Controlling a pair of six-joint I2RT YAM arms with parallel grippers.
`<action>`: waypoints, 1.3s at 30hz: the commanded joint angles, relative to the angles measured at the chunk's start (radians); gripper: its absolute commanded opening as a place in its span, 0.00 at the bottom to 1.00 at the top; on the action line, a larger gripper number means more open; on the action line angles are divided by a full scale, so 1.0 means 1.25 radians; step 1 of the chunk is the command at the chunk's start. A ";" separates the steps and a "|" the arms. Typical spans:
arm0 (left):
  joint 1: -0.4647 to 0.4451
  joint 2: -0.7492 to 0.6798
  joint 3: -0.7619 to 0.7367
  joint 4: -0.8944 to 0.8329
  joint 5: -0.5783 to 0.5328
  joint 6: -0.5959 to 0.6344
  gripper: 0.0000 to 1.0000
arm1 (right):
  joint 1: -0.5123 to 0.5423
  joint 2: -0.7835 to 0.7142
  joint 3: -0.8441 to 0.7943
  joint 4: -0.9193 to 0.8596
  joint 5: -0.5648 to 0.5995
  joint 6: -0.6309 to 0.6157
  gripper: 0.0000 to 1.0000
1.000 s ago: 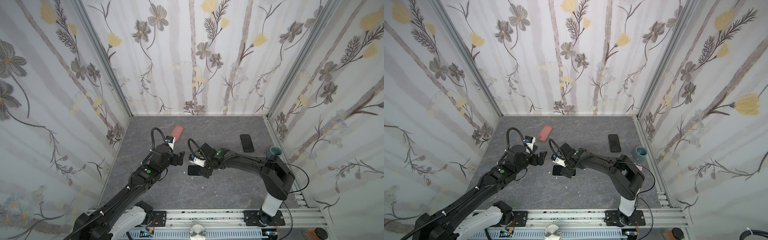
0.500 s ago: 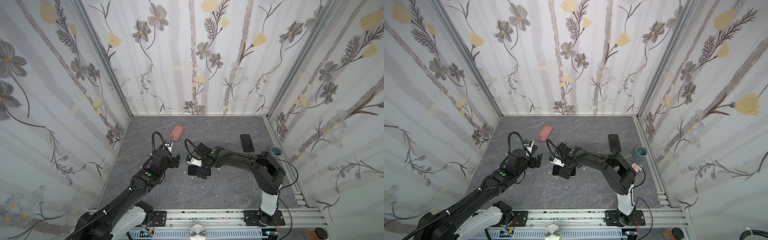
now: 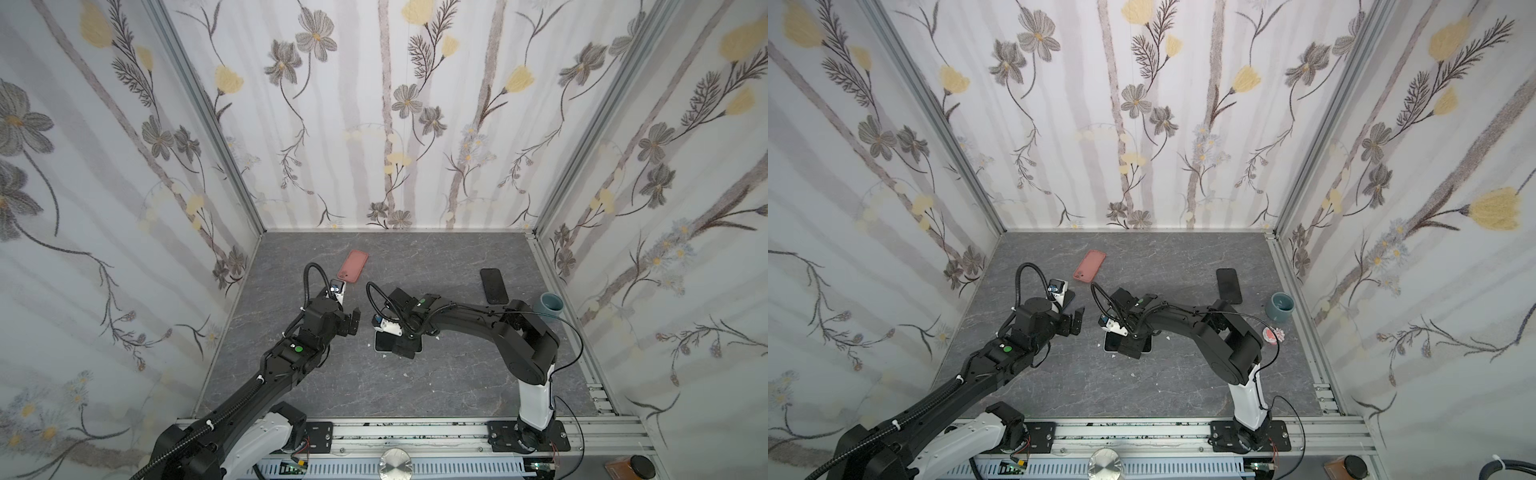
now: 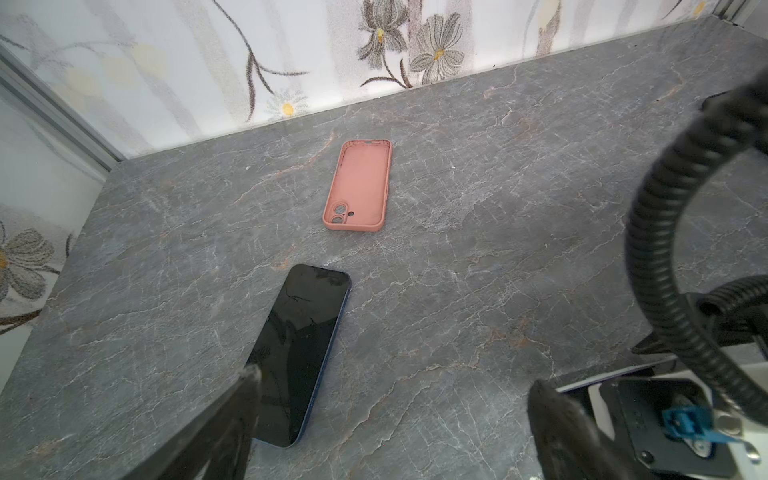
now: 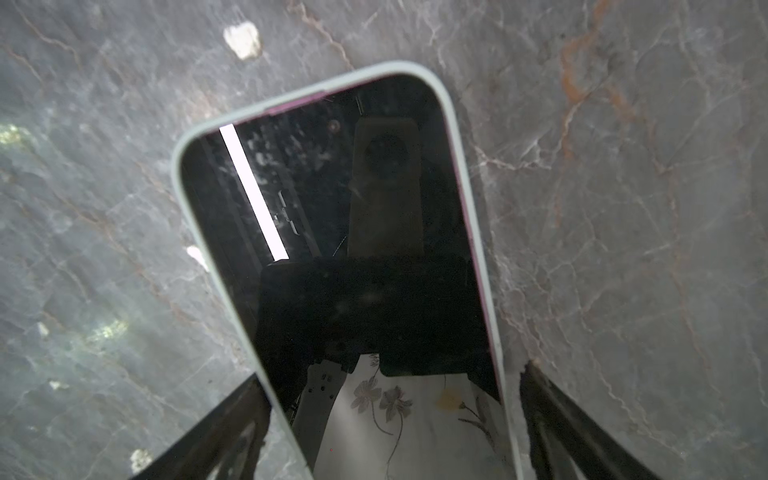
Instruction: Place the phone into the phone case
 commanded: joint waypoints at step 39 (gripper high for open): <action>0.007 0.034 0.006 0.035 0.012 -0.002 1.00 | -0.394 -0.027 -0.051 0.078 0.120 0.462 0.82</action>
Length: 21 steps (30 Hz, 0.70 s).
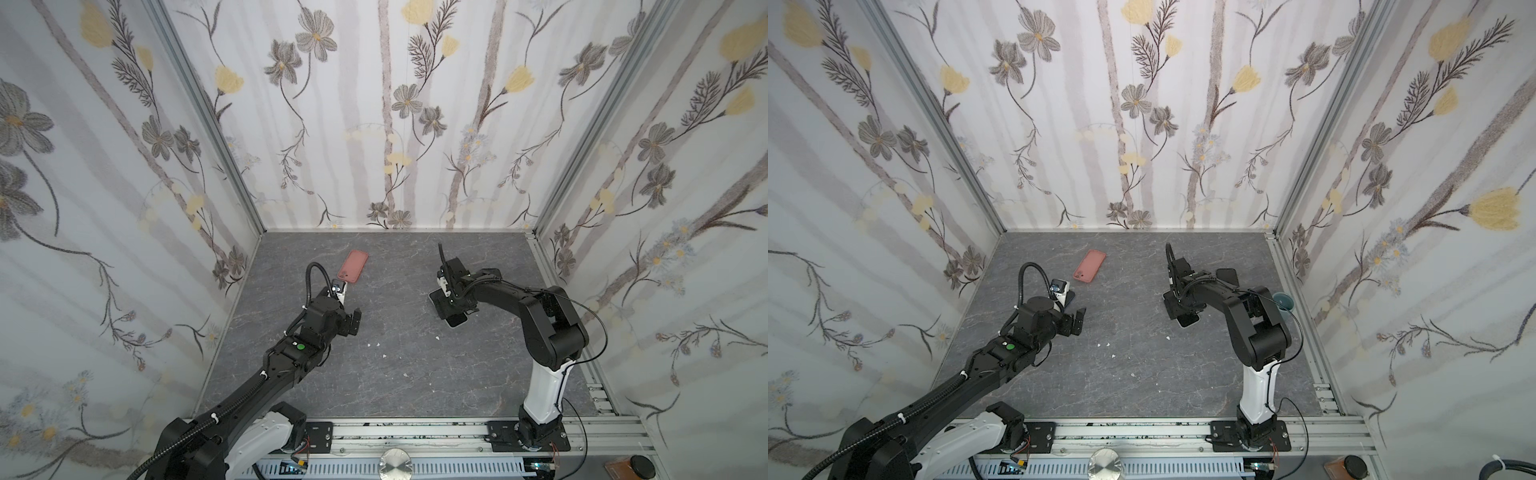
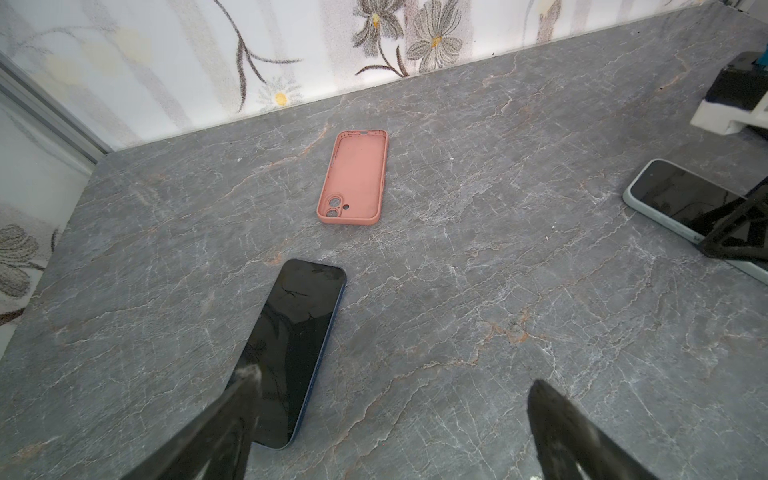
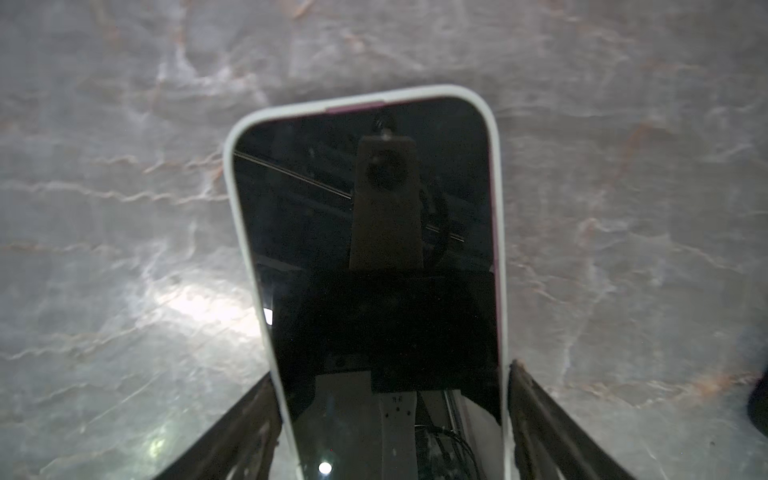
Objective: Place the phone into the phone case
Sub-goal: 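Carry the cased phone farther from the robot and set it down with right gripper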
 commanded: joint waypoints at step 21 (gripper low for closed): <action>0.018 0.055 0.050 -0.007 -0.014 -0.048 0.93 | -0.043 -0.059 0.061 0.082 -0.006 0.119 0.93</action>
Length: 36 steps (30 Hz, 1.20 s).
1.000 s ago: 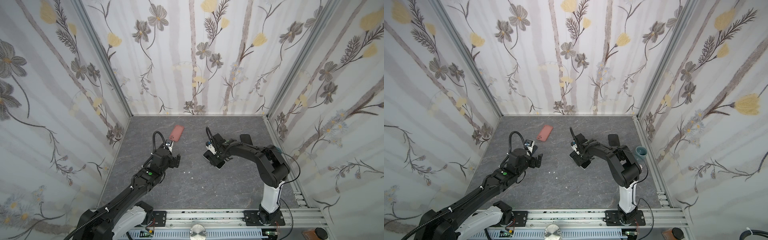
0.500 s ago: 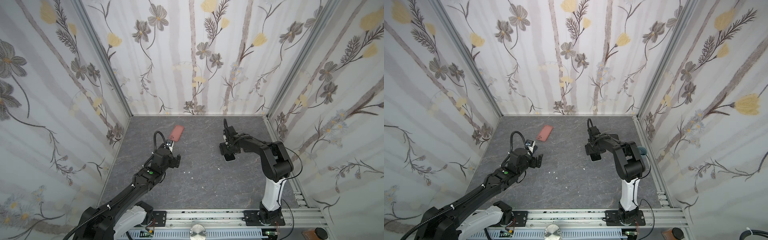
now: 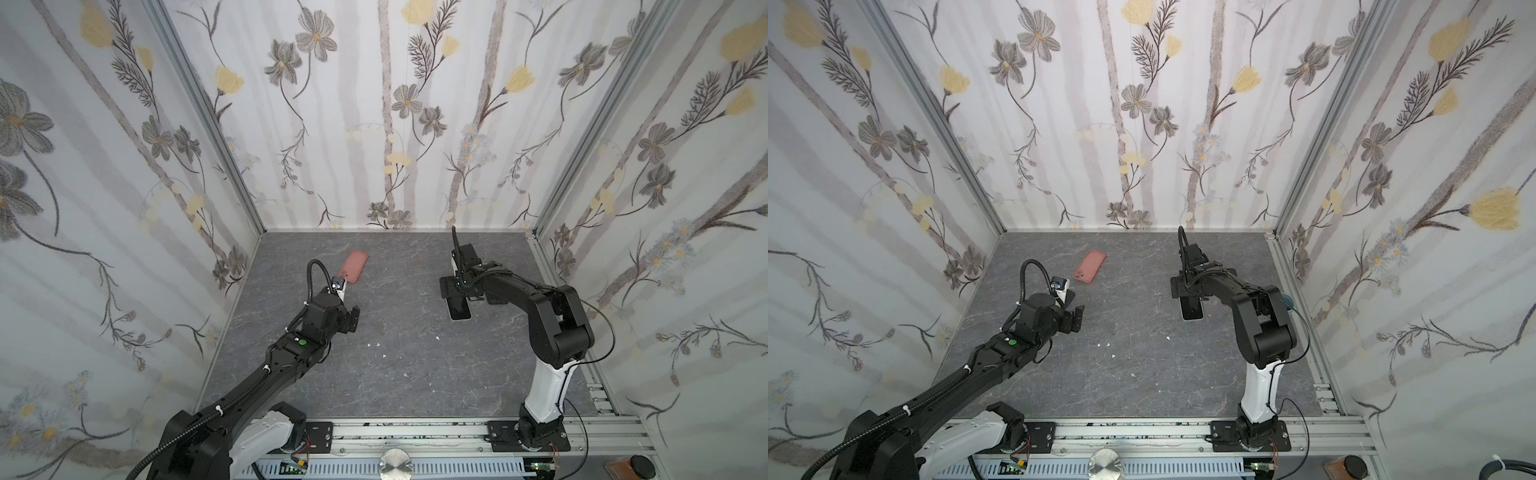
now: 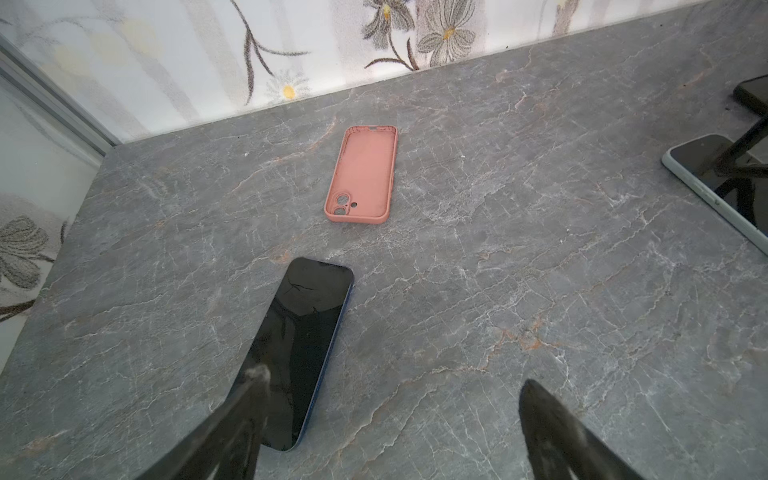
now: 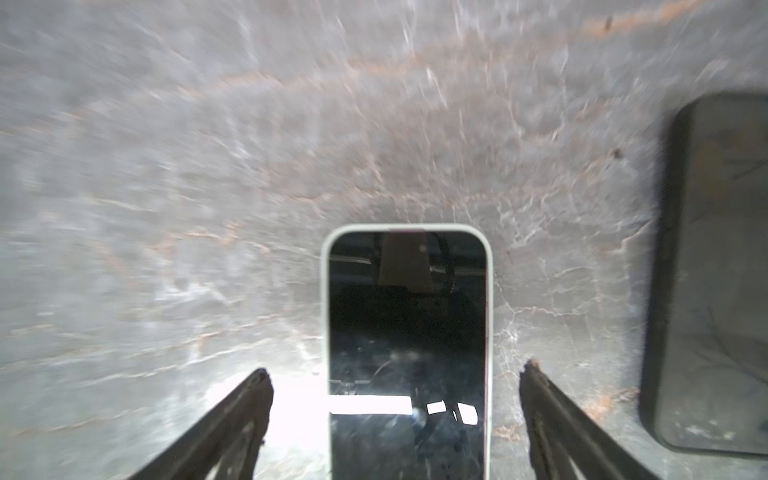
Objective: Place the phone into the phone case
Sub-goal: 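Carry the cased phone farther from the robot and set it down with right gripper, then move the left gripper to the empty pink case and grasp its edge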
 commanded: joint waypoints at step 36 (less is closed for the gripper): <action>0.147 0.992 0.951 -0.318 0.259 -0.009 0.60 | 0.110 -0.496 -0.324 0.091 -0.042 0.008 0.89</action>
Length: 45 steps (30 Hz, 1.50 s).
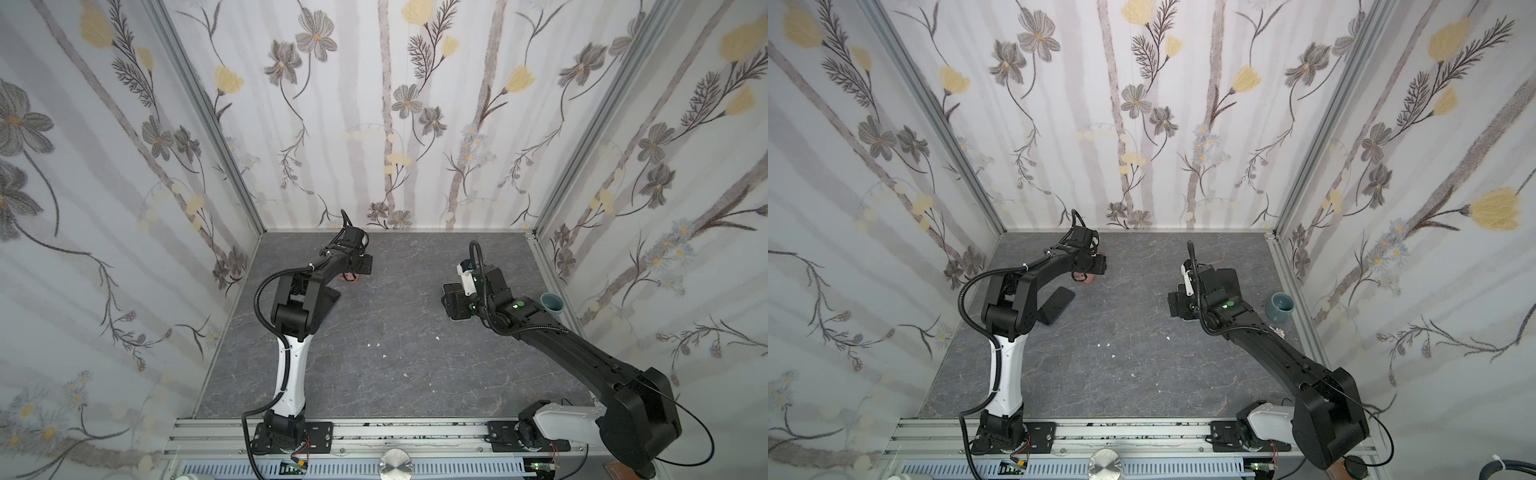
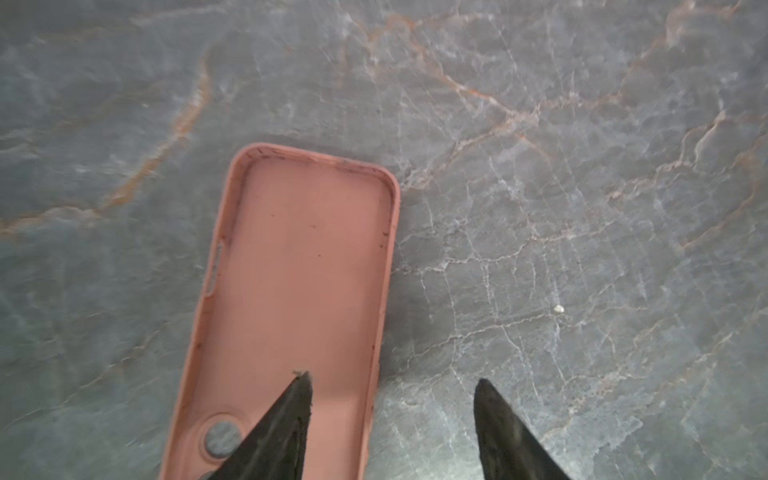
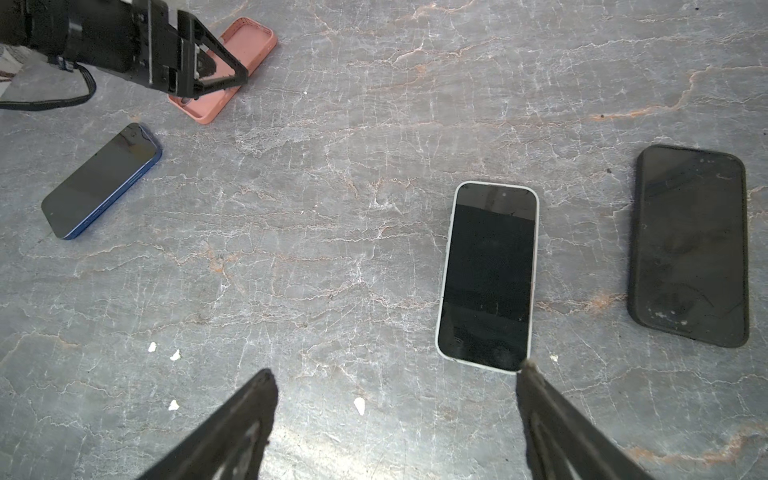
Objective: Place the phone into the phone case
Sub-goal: 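Move the left gripper to the empty pink case and grasp its edge, then drag the pink case toward the table centre with the left gripper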
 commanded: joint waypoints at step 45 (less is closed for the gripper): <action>-0.179 -0.268 -0.404 -0.165 0.260 0.536 0.31 | -0.001 -0.093 -0.027 -0.033 0.029 -0.030 0.87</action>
